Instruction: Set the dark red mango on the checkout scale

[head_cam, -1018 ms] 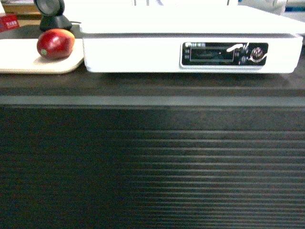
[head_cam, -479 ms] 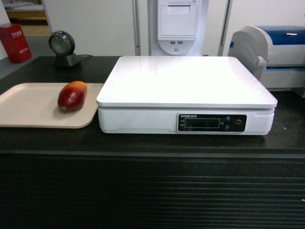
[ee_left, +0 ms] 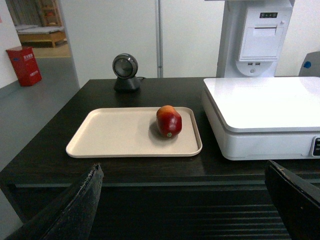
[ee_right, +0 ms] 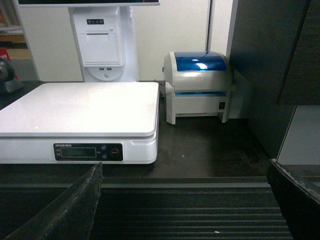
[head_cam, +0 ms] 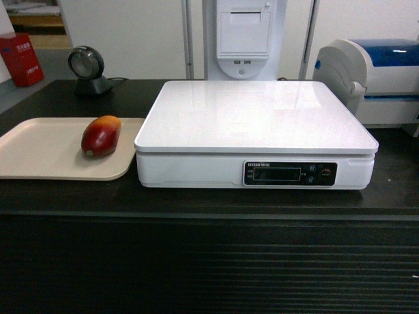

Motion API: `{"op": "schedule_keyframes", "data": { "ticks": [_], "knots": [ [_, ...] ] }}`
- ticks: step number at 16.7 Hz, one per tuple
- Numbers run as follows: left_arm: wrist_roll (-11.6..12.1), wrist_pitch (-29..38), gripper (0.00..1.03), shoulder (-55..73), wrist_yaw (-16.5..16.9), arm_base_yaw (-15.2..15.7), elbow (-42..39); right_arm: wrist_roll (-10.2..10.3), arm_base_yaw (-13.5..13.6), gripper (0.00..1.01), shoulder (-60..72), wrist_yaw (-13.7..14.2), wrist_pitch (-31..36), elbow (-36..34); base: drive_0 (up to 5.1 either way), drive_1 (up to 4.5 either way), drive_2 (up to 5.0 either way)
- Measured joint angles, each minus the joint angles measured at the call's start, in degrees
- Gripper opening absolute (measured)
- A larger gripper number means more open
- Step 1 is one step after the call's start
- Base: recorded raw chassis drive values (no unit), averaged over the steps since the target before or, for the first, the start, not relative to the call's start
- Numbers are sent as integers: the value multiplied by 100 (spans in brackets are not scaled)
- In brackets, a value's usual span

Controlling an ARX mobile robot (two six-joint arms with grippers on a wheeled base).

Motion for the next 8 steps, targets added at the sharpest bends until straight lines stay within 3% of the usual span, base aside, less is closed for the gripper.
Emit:
{"op": "schedule_keyframes", "data": {
  "ticks": [8],
  "knots": [
    [0, 0, 98, 0, -2, 0, 0, 0, 0, 98, 0, 0, 0, 0, 0, 0, 0]
  ]
}}
